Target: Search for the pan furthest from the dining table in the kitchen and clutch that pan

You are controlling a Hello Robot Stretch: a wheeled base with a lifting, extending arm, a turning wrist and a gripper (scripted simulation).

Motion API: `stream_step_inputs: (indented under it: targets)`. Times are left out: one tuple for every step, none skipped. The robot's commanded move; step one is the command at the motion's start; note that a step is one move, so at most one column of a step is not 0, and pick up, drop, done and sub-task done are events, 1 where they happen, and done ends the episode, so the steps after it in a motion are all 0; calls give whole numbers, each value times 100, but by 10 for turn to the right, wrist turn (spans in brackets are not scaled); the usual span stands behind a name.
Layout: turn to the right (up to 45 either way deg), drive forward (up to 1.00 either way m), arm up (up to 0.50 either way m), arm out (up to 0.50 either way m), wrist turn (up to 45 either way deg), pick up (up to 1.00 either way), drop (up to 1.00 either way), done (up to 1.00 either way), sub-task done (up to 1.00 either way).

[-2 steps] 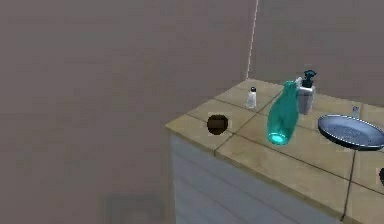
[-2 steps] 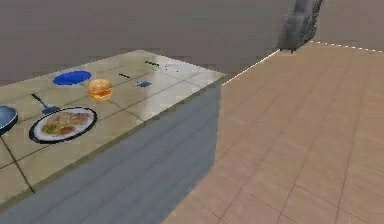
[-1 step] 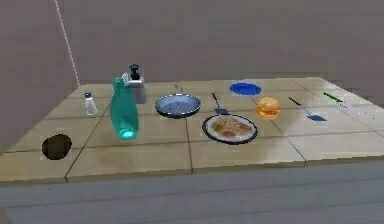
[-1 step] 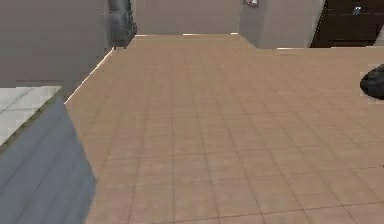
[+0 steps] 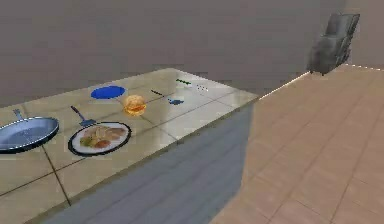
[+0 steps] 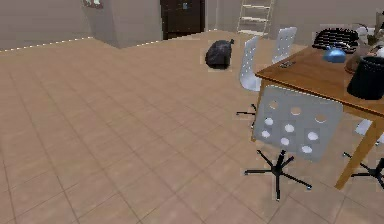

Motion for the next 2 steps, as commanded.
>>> stream_step_inputs:
  targets:
    - [0,45,0,0,0,0,0,0,0]
    - [-450,0,0,0,0,0,0,0,0]
